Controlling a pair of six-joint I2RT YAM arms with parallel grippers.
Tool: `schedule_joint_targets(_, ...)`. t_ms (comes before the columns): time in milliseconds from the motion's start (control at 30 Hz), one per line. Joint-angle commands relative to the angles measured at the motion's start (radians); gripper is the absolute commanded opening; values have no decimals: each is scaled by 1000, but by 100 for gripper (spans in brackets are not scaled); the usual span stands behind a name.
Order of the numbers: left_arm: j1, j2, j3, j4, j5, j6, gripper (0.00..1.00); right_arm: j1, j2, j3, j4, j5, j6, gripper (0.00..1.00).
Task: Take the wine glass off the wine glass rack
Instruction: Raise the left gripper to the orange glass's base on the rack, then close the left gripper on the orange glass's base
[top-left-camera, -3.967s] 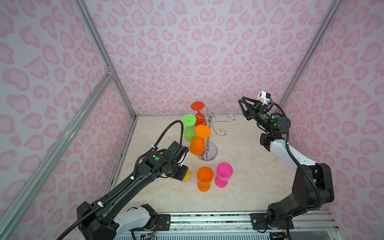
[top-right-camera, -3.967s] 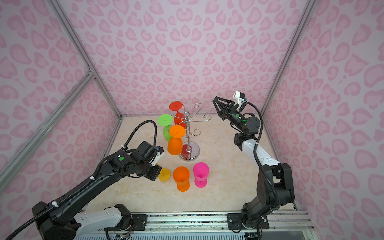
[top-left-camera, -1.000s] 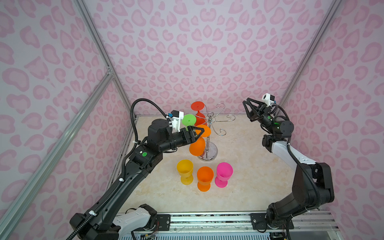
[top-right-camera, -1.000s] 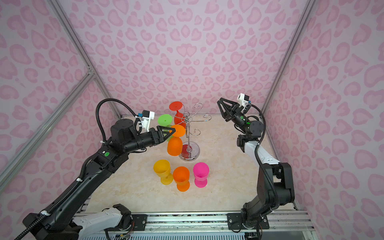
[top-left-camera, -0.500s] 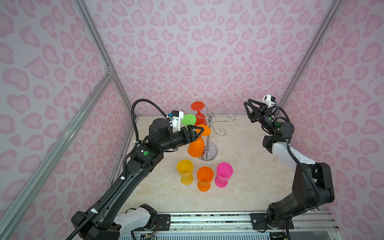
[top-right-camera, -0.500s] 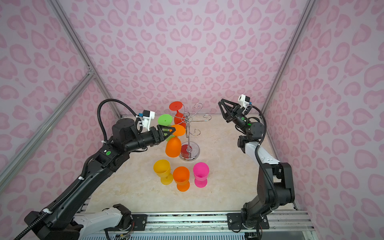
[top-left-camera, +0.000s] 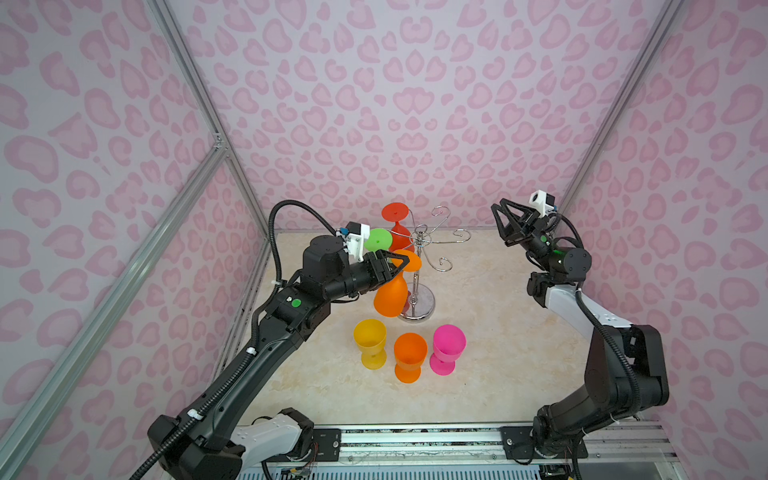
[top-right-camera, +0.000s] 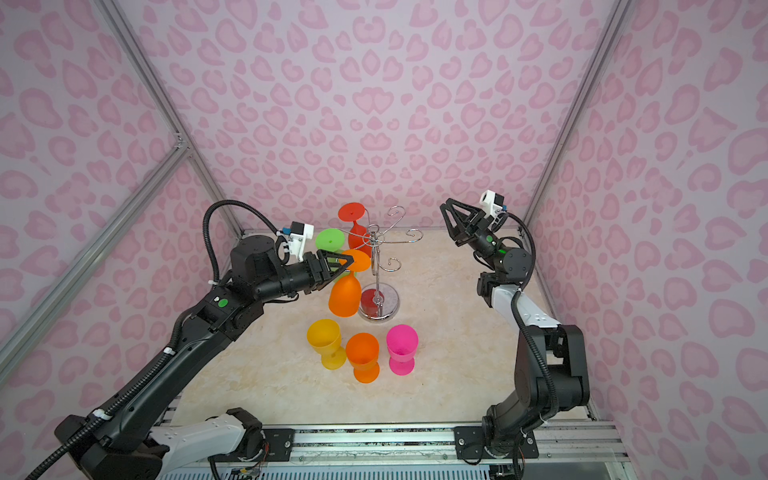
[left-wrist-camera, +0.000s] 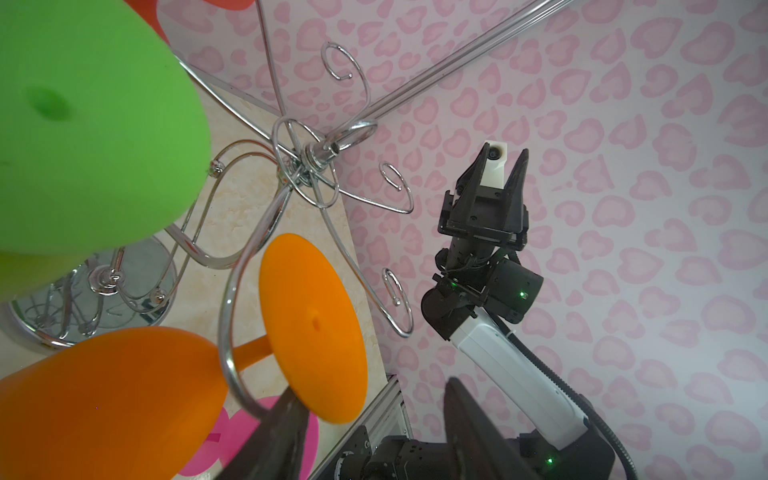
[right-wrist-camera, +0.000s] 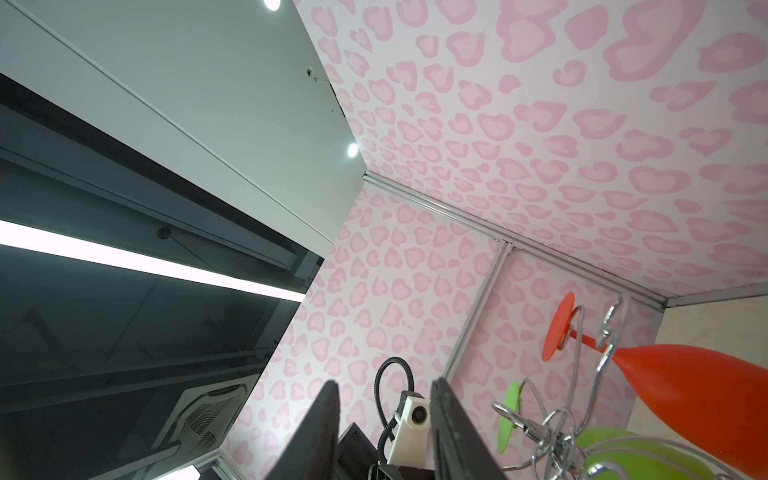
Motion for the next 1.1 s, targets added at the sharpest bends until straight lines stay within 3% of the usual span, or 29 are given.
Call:
schedule_joint_targets(0, 1, 7, -4, 17, -9, -12, 52, -3, 8, -6, 56, -3, 10, 37)
schedule_joint_targets(1067, 21, 25, 2, -7, 56, -75, 14, -25, 20, 8, 92, 0, 51, 37)
